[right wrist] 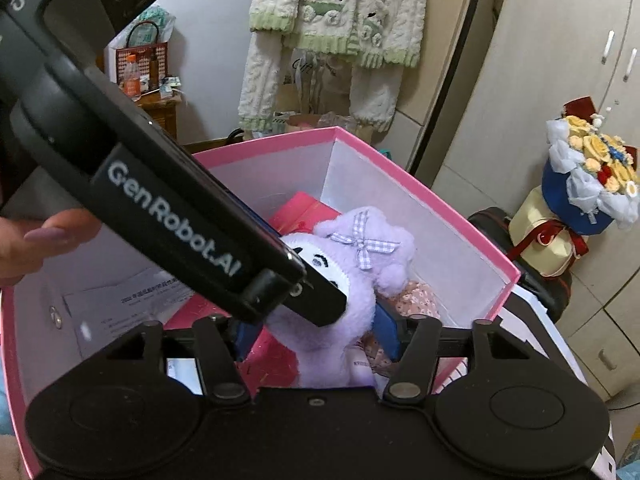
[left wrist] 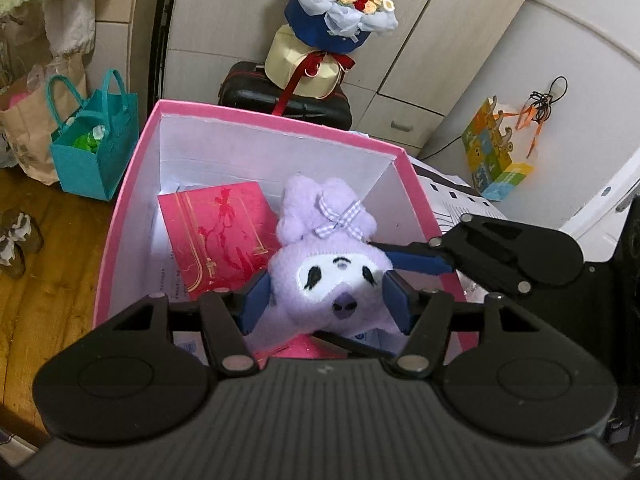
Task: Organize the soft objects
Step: 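Carry the purple plush into the pink box and open the left tool, then move the left tool back to the white fluffy plush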
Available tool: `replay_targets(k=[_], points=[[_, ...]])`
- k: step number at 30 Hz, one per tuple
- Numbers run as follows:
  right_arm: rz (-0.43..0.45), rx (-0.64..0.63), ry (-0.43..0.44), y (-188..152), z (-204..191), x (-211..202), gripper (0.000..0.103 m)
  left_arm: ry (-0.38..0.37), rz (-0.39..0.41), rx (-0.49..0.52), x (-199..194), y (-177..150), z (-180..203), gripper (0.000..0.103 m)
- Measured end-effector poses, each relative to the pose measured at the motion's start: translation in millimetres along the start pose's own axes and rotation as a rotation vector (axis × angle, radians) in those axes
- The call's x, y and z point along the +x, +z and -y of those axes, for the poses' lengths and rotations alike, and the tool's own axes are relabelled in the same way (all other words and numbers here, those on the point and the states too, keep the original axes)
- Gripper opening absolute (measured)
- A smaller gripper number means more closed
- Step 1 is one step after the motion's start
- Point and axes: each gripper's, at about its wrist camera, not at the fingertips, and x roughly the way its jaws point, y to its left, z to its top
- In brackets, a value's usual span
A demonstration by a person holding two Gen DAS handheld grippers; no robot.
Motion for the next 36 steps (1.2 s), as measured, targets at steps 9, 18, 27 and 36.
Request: replay_targets(k=[9,18,27,36], points=[[0.107,0.092,0.026,-21,9,-69,0.072,0.034,0.131,0.122,-69,-20,26,0.068],[0.115,0.183,0.042,-46,0,-146,0.078,0.060,0.153,0.265,-133,-51,75,0.068],[0.154,0.272,0.013,-86,-1,-221,0.080,0.033,0.152,0.414,-162,-95,134,0.075],[0.198,0.337,-0.065,-137,0,-268,0.086,-0.026,0.123,0.553,-157,-134,191,0.083]])
